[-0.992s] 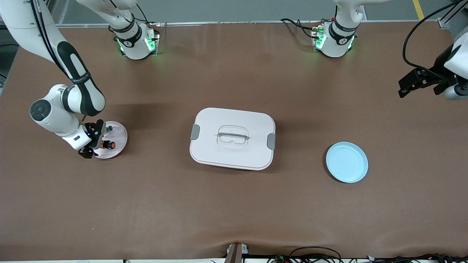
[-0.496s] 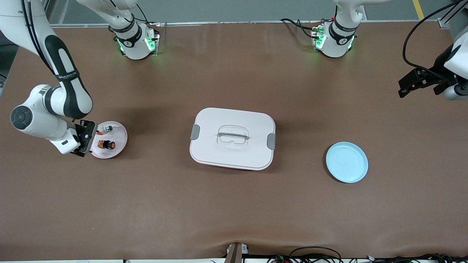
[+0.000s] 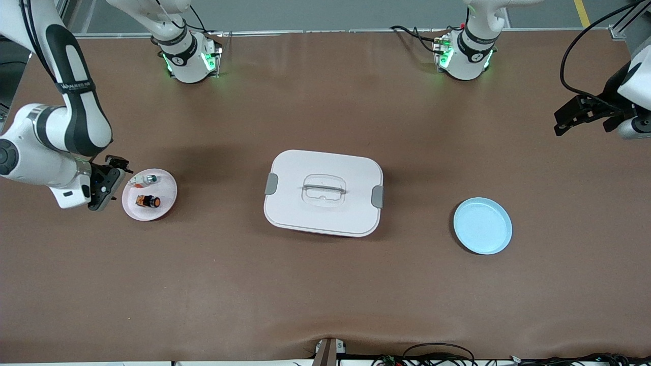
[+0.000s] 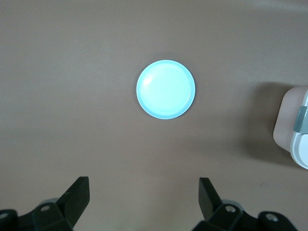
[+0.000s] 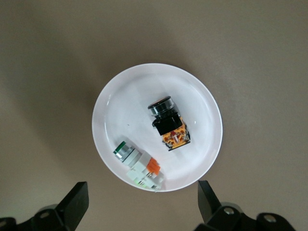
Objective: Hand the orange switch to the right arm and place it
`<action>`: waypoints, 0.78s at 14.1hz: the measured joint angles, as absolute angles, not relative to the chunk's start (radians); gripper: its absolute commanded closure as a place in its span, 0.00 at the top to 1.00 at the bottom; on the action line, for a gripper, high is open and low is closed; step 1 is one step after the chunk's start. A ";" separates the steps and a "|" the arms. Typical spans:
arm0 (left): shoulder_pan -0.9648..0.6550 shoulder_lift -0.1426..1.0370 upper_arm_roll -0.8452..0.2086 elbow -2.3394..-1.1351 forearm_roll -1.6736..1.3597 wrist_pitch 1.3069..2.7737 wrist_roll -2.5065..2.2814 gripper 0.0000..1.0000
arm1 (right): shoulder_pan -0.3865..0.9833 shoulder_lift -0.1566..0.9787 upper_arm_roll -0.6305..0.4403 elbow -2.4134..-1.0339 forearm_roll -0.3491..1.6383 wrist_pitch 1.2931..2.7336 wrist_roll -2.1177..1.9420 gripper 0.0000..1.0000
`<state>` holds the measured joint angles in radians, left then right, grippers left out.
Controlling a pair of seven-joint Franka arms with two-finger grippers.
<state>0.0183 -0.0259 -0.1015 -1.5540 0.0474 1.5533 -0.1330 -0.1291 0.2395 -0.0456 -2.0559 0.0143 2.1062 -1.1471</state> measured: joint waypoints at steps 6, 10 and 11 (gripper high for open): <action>0.018 -0.026 -0.101 -1.554 0.047 1.553 -0.133 1.00 | -0.055 0.100 -0.032 -2.052 0.013 1.953 -0.704 1.00; 0.018 -0.026 -0.101 -1.555 0.047 1.553 -0.133 1.00 | -0.033 0.032 -0.030 -2.044 0.013 1.879 -0.472 1.00; 0.018 -0.026 -0.101 -1.555 0.047 1.553 -0.133 1.00 | -0.033 0.023 -0.031 -2.026 0.013 1.843 -0.427 1.00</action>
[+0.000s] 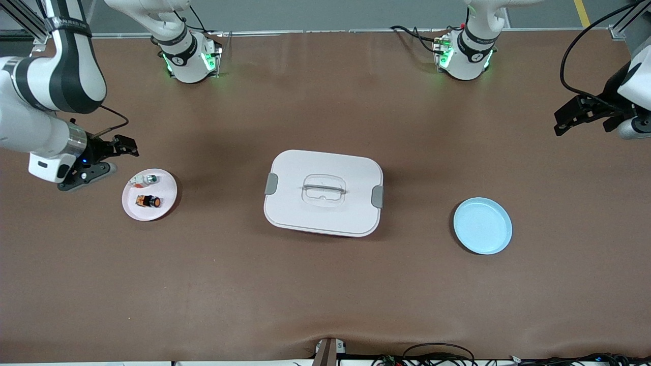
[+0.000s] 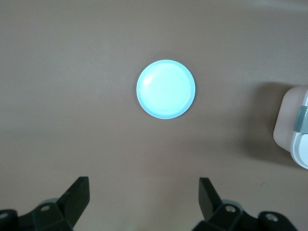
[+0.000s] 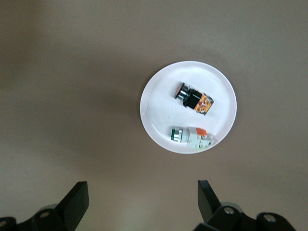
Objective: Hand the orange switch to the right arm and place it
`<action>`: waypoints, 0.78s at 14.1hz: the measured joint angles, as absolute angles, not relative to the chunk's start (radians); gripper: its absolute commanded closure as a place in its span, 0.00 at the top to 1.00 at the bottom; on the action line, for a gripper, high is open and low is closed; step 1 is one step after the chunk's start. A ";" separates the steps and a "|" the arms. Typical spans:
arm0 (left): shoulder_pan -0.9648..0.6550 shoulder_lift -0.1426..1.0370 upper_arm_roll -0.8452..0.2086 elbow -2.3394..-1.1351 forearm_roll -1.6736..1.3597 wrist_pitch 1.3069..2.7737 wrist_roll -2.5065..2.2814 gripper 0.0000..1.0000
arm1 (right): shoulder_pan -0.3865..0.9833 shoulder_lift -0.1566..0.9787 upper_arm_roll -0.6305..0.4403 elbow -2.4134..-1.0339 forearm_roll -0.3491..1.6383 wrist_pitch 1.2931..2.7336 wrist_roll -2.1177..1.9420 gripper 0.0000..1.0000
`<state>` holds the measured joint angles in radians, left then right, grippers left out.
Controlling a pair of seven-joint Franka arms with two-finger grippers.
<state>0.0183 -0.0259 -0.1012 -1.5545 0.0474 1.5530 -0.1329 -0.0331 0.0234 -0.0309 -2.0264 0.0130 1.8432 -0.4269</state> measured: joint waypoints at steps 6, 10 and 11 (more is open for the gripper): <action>0.018 -0.026 -0.101 -1.555 0.047 1.553 -0.133 1.00 | -0.027 0.015 -0.028 -1.878 0.013 1.647 -0.204 1.00; 0.018 -0.026 -0.101 -1.554 0.047 1.553 -0.133 1.00 | -0.024 0.015 -0.027 -1.856 0.013 1.620 -0.154 1.00; 0.018 -0.026 -0.101 -1.554 0.047 1.553 -0.133 1.00 | -0.024 0.015 -0.027 -1.855 0.013 1.620 -0.152 1.00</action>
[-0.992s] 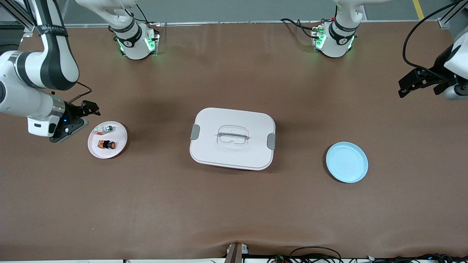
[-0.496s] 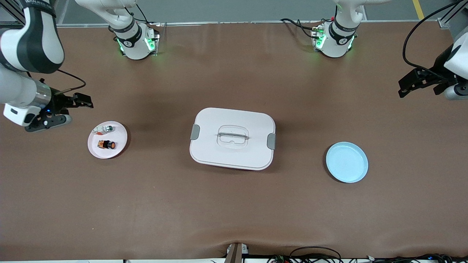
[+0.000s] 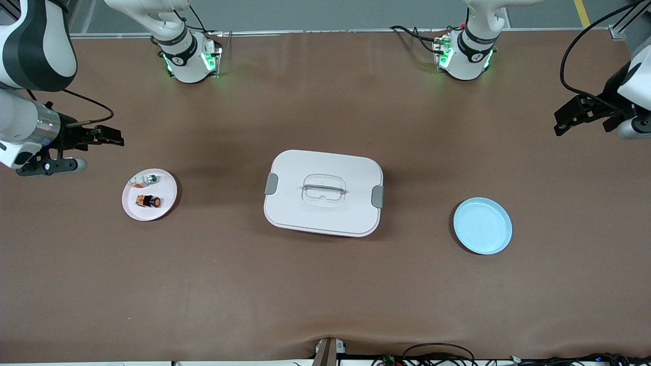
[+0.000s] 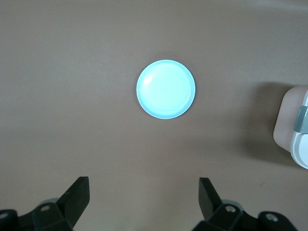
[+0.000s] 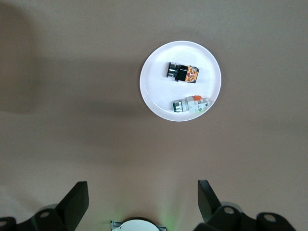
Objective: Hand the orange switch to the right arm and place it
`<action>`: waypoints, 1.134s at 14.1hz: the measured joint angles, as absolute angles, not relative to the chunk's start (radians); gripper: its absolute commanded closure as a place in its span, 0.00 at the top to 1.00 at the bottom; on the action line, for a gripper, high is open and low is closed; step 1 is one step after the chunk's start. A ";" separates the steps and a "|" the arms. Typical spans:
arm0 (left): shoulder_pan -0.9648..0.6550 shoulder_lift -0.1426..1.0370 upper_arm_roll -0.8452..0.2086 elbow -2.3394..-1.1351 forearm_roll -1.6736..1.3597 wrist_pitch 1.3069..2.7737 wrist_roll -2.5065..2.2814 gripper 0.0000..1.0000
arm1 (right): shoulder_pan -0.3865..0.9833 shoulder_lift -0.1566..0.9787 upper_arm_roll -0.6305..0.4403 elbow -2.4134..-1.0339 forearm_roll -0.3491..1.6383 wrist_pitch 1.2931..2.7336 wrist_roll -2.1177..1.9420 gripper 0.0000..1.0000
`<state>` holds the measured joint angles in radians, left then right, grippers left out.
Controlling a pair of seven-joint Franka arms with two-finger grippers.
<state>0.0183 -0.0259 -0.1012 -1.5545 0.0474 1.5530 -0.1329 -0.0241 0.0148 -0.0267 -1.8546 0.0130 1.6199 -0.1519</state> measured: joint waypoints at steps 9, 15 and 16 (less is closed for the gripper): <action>0.014 -0.026 -0.119 -1.554 0.047 1.539 -0.133 1.00 | -0.026 0.019 -0.032 -1.744 0.013 1.506 -0.107 1.00; 0.014 -0.034 -0.117 -1.553 0.011 1.526 -0.125 1.00 | -0.027 0.030 -0.034 -1.670 0.013 1.490 -0.048 1.00; 0.014 -0.037 -0.116 -1.553 0.009 1.522 -0.123 1.00 | -0.028 0.030 -0.035 -1.655 0.013 1.485 -0.048 1.00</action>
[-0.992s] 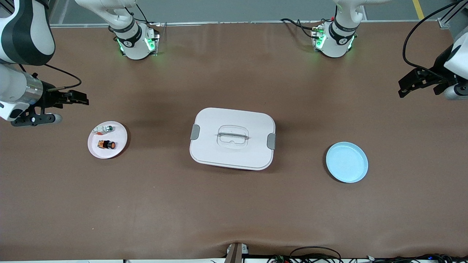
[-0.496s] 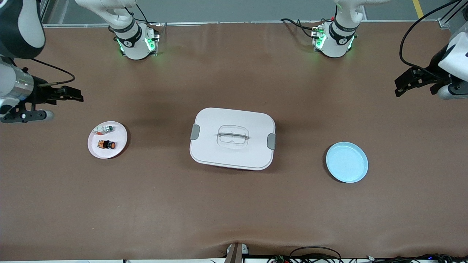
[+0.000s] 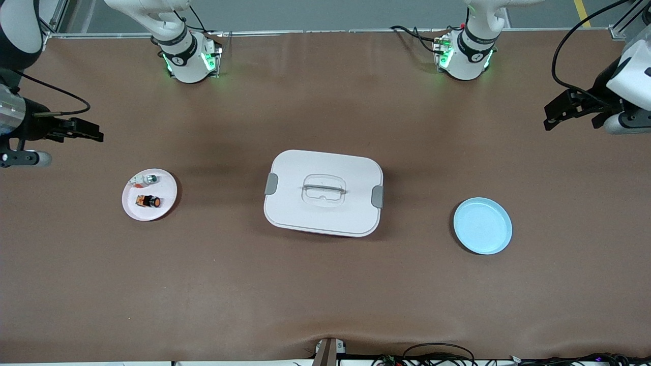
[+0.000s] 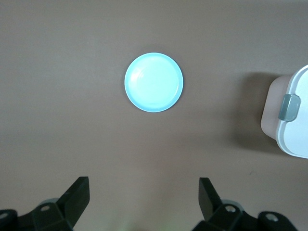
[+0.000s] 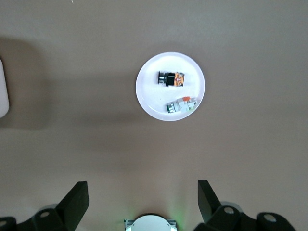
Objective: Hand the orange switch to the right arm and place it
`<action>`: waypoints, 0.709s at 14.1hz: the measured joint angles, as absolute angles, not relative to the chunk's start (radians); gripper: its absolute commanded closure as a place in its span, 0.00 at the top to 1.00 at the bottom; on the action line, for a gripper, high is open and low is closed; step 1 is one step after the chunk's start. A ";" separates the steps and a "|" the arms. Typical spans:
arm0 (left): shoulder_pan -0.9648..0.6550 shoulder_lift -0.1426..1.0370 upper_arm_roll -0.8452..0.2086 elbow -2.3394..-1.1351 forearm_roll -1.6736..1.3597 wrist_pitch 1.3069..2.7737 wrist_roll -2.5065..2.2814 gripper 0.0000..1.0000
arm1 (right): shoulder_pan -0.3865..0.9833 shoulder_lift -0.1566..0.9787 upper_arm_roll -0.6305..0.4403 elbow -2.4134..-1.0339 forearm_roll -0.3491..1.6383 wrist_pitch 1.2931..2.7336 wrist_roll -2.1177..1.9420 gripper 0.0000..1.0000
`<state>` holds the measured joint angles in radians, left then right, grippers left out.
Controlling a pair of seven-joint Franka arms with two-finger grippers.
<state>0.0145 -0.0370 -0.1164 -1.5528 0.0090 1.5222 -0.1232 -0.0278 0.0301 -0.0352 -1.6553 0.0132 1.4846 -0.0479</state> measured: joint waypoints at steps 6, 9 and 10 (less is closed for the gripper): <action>0.014 -0.040 -0.116 -1.553 0.008 1.510 -0.121 1.00 | -0.045 0.032 -0.038 -1.590 0.013 1.372 -0.046 1.00; 0.014 -0.040 -0.116 -1.553 0.008 1.510 -0.121 1.00 | -0.050 0.032 -0.037 -1.578 0.014 1.352 -0.046 1.00; 0.014 -0.040 -0.116 -1.553 0.008 1.510 -0.121 1.00 | -0.049 0.032 -0.035 -1.576 0.014 1.352 -0.046 1.00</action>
<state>0.0145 -0.0404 -0.1163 -1.5531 0.0083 1.5101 -0.1213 -0.0494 0.0319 -0.0351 -1.5756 0.0139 1.3521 -0.0457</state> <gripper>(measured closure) 0.000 0.000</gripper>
